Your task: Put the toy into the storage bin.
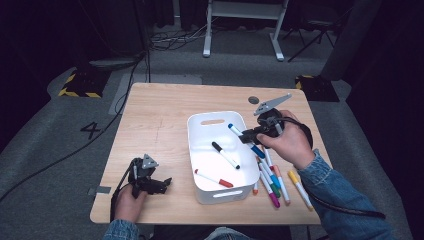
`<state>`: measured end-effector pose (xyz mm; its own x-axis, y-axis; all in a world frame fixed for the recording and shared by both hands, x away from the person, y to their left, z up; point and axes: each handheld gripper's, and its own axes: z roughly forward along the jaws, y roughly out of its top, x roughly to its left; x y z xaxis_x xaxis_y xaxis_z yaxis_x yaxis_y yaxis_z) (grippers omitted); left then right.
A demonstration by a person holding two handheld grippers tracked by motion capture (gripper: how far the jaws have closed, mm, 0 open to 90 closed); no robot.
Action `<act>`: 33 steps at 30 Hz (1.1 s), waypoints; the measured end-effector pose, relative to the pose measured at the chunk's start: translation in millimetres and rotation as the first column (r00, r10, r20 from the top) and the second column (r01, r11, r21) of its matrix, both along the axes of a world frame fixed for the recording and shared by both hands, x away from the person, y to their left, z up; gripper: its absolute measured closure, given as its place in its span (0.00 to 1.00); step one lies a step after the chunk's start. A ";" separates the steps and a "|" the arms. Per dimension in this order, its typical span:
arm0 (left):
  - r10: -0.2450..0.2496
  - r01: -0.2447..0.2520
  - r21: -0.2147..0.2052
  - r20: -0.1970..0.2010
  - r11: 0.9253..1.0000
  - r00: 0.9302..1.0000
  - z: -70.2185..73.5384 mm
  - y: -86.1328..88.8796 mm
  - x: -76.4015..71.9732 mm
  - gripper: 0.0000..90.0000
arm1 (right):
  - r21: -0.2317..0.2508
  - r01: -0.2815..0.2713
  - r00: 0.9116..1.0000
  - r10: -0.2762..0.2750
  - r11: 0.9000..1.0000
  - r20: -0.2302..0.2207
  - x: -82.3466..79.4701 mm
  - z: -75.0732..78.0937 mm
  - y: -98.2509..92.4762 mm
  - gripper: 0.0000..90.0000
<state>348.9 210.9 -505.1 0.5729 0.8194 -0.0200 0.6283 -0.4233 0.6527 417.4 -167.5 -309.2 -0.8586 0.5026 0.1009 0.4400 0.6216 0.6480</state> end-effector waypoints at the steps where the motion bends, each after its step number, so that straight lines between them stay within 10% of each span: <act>1: 0.000 0.000 0.000 0.000 1.000 1.000 0.0 0.0 0.0 0.00 | 0.001 -0.005 1.000 0.005 1.000 0.000 -0.5 -0.3 2.7 0.86; 11: 0.000 0.000 0.000 0.001 1.000 1.000 0.0 0.0 0.0 0.00 | 0.019 -0.049 0.998 0.050 0.999 -0.039 -6.0 -3.2 20.5 0.86; 33: -0.001 0.001 -0.001 0.000 1.000 1.000 0.0 0.0 0.0 0.00 | -0.117 -0.096 0.989 0.081 0.988 -0.127 -14.4 -41.6 35.0 0.86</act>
